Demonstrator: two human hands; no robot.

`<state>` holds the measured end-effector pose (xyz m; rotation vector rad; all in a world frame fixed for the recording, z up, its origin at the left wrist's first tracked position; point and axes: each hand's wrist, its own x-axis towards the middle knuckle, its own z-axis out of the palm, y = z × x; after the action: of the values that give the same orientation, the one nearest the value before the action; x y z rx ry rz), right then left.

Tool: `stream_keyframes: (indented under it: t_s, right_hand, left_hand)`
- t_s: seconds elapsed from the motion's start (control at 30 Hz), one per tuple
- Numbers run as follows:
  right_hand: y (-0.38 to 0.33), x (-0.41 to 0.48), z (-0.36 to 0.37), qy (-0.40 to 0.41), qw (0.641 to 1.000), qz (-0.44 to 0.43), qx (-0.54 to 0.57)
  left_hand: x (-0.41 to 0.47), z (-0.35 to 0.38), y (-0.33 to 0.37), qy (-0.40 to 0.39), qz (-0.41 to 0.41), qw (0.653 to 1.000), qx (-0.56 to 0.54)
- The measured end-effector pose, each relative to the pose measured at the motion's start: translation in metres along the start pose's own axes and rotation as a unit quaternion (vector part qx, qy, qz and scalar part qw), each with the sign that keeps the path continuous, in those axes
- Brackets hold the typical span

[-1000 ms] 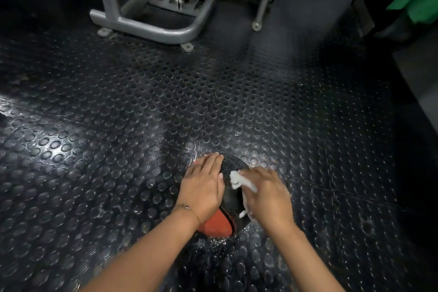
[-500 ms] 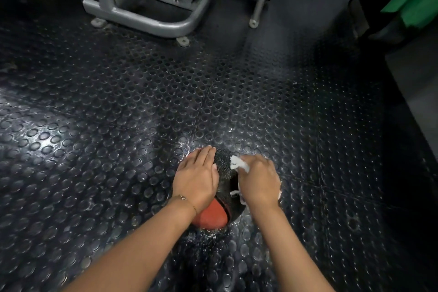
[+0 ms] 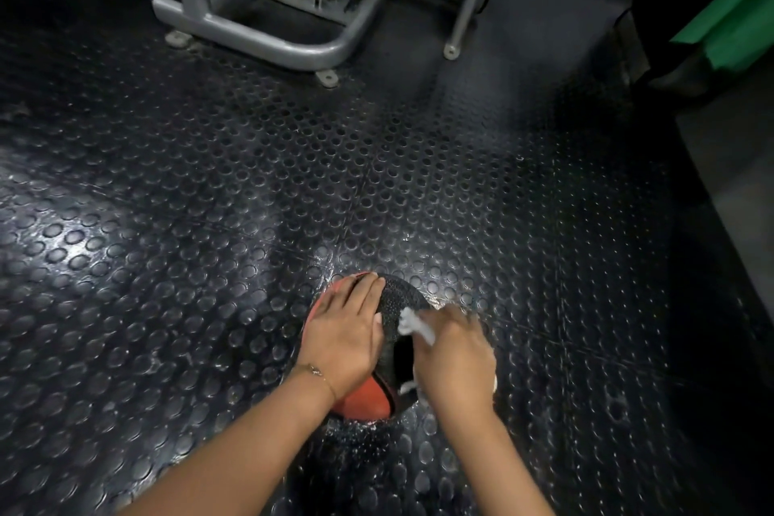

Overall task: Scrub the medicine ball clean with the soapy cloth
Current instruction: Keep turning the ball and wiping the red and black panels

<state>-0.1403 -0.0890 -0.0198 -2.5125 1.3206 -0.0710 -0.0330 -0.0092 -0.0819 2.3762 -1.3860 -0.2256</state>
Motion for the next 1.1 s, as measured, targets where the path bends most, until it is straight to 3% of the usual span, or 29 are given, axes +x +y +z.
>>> stream_keyframes:
  t_s: [0.07, 0.2, 0.3, 0.5, 0.67, 0.77, 0.9, 1.0, 1.1]
  right_hand:
    - [0.002, -0.007, -0.001, 0.017, 1.0, -0.02, 0.014]
    - [0.014, 0.035, 0.006, -0.027, 0.999, 0.037, 0.001]
    - [0.021, 0.045, 0.007, -0.055, 0.995, 0.047, 0.065]
    - [0.01, -0.005, 0.013, 0.07, 0.975, -0.172, 0.124]
    - [0.008, 0.043, 0.023, -0.01, 0.989, -0.037, 0.14]
    - [0.004, 0.048, 0.017, -0.039, 0.991, -0.026, 0.122]
    - [-0.004, -0.001, 0.016, 0.022, 0.978, -0.106, 0.177]
    - [-0.005, -0.017, 0.031, 0.071, 0.973, -0.143, 0.167]
    - [0.001, 0.022, 0.035, 0.043, 0.981, -0.052, 0.18]
  left_hand:
    - [-0.007, -0.001, -0.003, 0.0, 0.02, 1.0, -0.002]
    - [-0.015, -0.001, -0.005, 0.01, 0.054, 0.998, 0.005]
    - [-0.017, -0.001, -0.011, 0.019, 0.07, 0.997, -0.003]
    - [-0.022, -0.006, -0.034, 0.01, 0.085, 0.996, -0.027]
    - [-0.028, -0.005, -0.043, -0.011, 0.109, 0.994, -0.027]
    - [-0.026, -0.012, -0.032, 0.004, 0.046, 0.998, -0.034]
    - [-0.01, -0.016, -0.003, -0.059, -0.223, 0.971, -0.069]
    - [-0.007, -0.01, -0.004, -0.025, -0.215, 0.975, -0.045]
    - [-0.01, -0.013, -0.014, -0.007, -0.189, 0.98, -0.055]
